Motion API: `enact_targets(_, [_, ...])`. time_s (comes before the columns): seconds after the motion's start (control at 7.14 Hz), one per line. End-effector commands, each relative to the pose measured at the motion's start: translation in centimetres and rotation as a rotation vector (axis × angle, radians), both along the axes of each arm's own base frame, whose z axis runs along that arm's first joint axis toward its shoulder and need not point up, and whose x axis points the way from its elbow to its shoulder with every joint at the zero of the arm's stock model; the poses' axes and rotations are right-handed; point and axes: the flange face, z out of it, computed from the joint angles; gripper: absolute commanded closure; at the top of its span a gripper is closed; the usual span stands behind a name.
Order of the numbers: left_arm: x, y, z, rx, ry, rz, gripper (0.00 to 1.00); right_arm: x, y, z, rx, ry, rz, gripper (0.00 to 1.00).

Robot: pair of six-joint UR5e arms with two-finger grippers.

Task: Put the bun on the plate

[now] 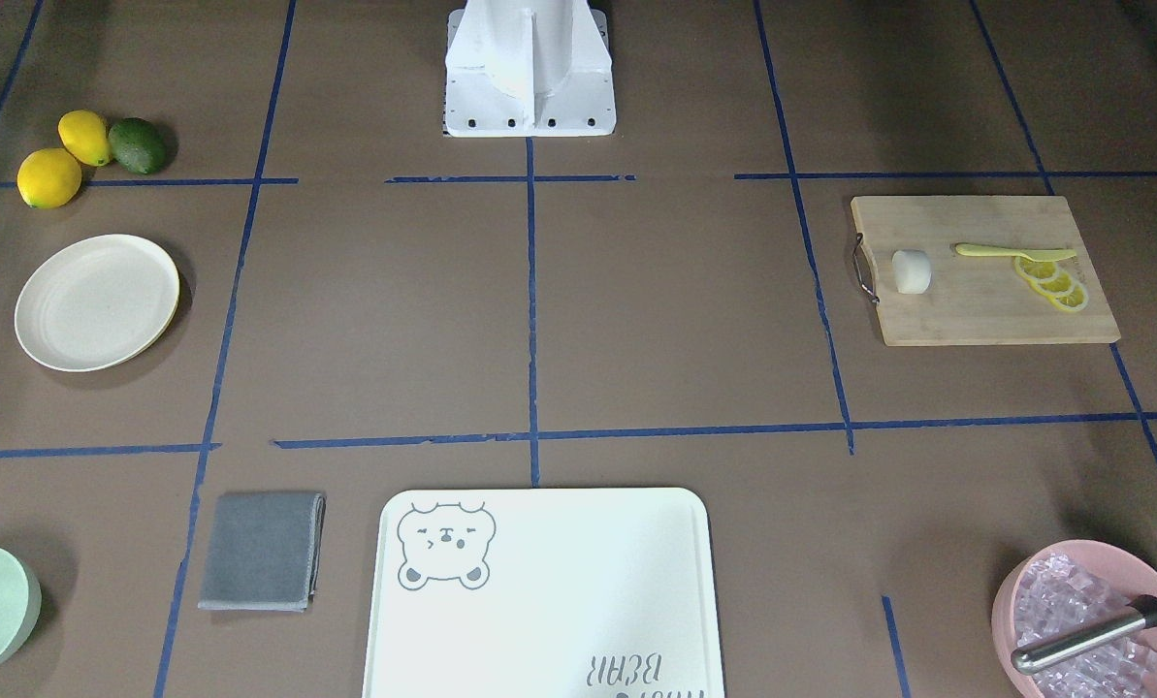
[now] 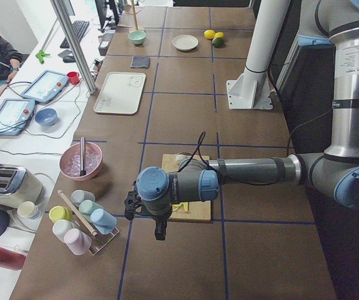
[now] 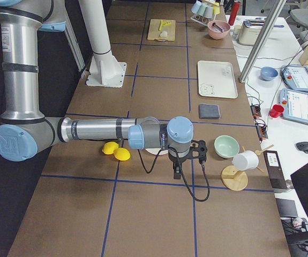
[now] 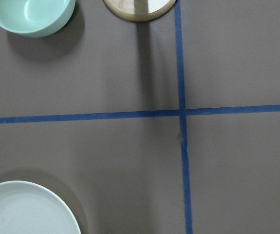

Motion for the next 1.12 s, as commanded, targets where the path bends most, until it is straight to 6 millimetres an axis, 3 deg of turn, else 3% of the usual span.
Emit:
enact_targets(0.0, [0.1, -0.3, -0.4, 0.055, -0.005, 0.0, 0.0, -5.8, 2.9, 0.5, -0.013, -0.055, 0.032, 0.01])
enact_targets(0.42, [0.2, -0.3, -0.3, 0.055, -0.004, 0.001, 0.0, -14.6, 4.4, -0.2, -0.057, -0.035, 0.057, 0.01])
enact_targets(0.98, [0.2, -0.3, -0.3, 0.055, -0.004, 0.001, 0.0, -17.9, 6.2, 2.2, -0.072, 0.02, 0.002, 0.01])
